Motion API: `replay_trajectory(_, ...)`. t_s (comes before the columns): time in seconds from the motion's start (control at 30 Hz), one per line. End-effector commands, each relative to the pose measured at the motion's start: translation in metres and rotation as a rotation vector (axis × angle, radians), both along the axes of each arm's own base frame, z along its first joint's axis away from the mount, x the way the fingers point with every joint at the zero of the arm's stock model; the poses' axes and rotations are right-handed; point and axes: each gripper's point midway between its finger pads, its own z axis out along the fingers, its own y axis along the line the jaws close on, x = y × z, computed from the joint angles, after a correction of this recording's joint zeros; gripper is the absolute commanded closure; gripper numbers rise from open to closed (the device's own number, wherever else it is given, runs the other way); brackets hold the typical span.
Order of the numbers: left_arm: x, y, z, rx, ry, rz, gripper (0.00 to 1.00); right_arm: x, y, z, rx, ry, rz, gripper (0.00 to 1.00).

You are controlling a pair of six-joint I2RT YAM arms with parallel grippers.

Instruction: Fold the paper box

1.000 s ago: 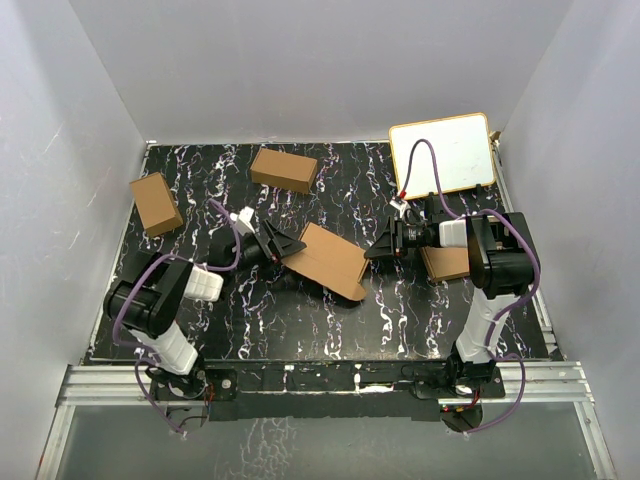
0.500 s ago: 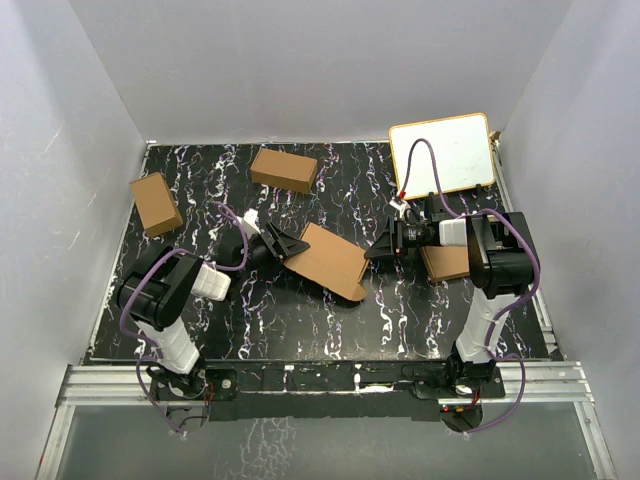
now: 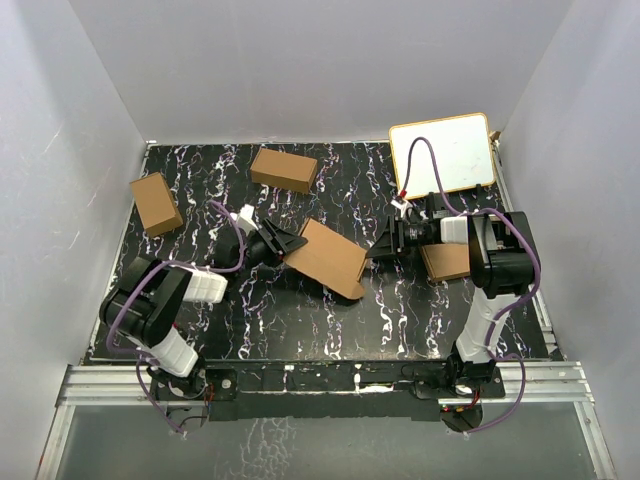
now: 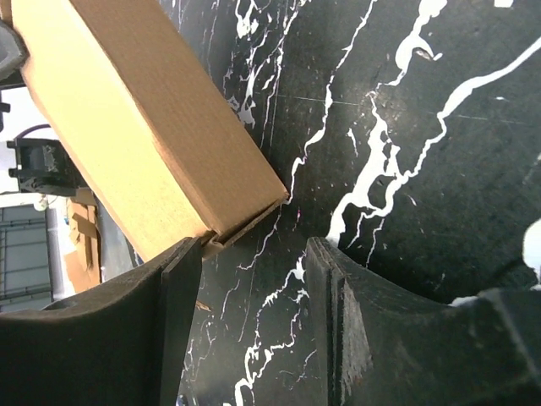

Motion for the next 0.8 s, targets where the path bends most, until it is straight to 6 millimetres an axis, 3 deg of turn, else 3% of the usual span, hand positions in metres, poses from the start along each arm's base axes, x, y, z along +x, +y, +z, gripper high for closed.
replay_trajectory(0.0,0.002,0.004,0.024,-0.01,-0.053,0.026,0.52,0.017,-0.007,0.015,-0.026,-0.107,-0.004,0.44)
replay_trajectory(0.37,0.003,0.022,0.031,0.053,0.054,0.137,0.67,0.026,-0.019,0.057,-0.099,-0.323,0.037,0.43)
replay_trajectory(0.57,0.003,0.028,0.042,0.075,0.157,0.182,0.69,0.024,-0.019,0.104,-0.13,-0.577,0.106,0.38)
replay_trajectory(0.67,0.002,0.032,0.043,0.1,0.232,0.214,0.69,0.018,-0.013,0.127,-0.157,-0.737,0.162,0.31)
replay_trajectory(0.77,0.002,0.038,0.046,0.127,0.316,0.267,0.68,0.007,0.002,0.155,-0.201,-0.953,0.233,0.15)
